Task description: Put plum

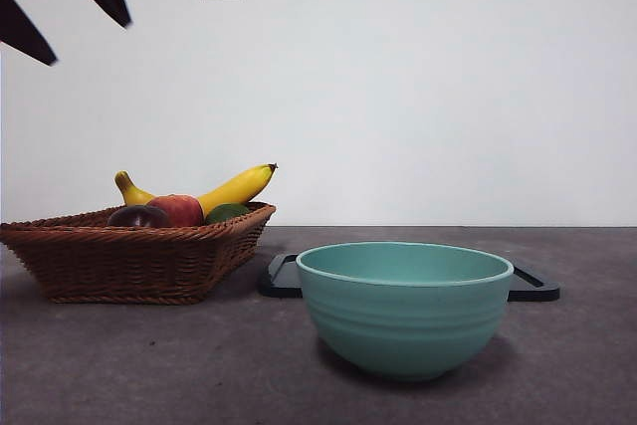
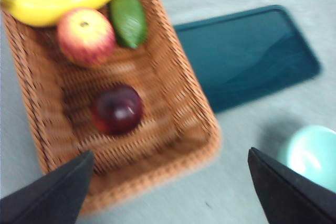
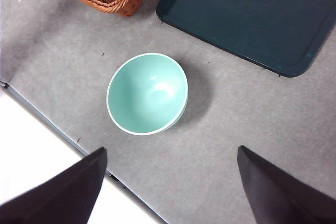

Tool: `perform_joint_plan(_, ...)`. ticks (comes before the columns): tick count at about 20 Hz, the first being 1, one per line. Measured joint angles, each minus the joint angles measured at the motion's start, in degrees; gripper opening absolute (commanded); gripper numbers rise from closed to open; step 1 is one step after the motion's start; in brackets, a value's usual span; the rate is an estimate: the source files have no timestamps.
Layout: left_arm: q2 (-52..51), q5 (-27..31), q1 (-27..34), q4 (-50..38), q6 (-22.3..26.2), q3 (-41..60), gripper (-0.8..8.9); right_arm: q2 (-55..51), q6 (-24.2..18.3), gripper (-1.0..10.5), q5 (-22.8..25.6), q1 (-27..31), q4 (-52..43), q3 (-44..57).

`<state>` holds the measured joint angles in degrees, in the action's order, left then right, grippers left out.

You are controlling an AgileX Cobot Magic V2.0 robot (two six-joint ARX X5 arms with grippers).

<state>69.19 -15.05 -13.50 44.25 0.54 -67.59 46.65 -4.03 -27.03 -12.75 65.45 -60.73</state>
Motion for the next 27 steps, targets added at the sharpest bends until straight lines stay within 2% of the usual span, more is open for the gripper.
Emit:
perform_joint_plan(5, 12.17, 4.94, -2.12, -0.42, 0.0, -6.58, 4.68, 0.0, 0.0, 4.0, 0.0, 0.0, 0.0, 0.0)
perform_joint_plan(11, 22.82, 10.73, -3.3, -3.08, 0.02, -7.04, 4.68, 0.0, 0.0, 4.0, -0.02, 0.0, 0.0, 0.0)
perform_joint_plan(24, 33.29, 11.93, -3.5, -7.91, 0.04, -7.04, 4.61, 0.0, 0.0, 4.0, -0.02, 0.0, 0.0, 0.0)
perform_joint_plan(27, 34.07, 11.93, -3.52, -7.85, 0.04, -7.04, 3.71, 0.0, 0.0, 4.0, 0.0, 0.0, 0.0, 0.0)
